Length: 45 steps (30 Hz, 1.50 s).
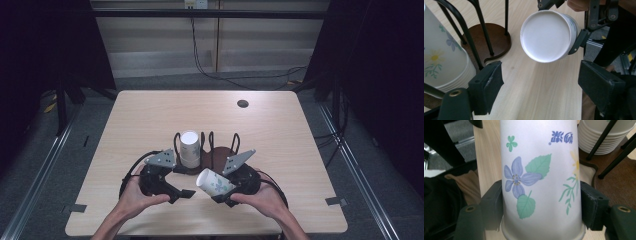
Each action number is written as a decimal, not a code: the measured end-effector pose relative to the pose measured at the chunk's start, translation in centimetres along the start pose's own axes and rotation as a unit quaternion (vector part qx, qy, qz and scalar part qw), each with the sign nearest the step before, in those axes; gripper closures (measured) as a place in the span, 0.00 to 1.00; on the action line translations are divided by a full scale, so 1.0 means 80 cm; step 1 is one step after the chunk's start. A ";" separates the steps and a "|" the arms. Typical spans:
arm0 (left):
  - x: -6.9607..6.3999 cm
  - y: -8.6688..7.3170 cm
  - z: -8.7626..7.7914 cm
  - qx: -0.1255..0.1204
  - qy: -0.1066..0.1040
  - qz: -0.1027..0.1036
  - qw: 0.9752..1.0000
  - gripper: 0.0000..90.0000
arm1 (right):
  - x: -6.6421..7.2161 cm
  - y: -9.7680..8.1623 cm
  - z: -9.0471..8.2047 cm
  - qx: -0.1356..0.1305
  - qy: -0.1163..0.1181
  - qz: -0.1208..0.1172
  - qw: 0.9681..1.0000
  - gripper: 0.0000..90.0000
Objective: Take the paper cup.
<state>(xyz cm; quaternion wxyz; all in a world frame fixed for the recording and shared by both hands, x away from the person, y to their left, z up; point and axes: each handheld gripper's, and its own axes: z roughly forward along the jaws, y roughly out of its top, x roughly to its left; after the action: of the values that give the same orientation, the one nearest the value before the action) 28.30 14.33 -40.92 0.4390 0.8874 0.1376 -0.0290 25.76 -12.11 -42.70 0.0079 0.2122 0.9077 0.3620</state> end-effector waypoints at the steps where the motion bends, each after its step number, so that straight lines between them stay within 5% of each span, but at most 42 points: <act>1: 0.000 0.000 0.000 0.001 0.003 -0.002 1.000 0.21 | 0.000 0.002 0.001 0.006 0.000 0.000 1.000 0.34; 15: -0.001 -0.002 0.006 0.009 -0.011 0.007 1.000 0.27 | -0.004 0.017 0.012 0.050 0.011 -0.021 0.998 0.34; 25: 0.001 -0.002 0.013 0.026 -0.010 0.006 1.000 0.23 | -0.006 0.020 0.015 0.076 0.016 -0.024 0.997 0.34; 45: 0.001 -0.005 0.034 0.062 -0.040 0.004 0.997 0.24 | 0.005 0.032 0.031 0.138 0.022 -0.061 0.988 0.34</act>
<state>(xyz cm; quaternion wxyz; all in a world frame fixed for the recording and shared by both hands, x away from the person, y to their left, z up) 28.46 12.44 -42.87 0.3887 0.9115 0.1138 -0.0714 26.78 -8.69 -42.79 -0.0195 0.1475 0.9601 0.2366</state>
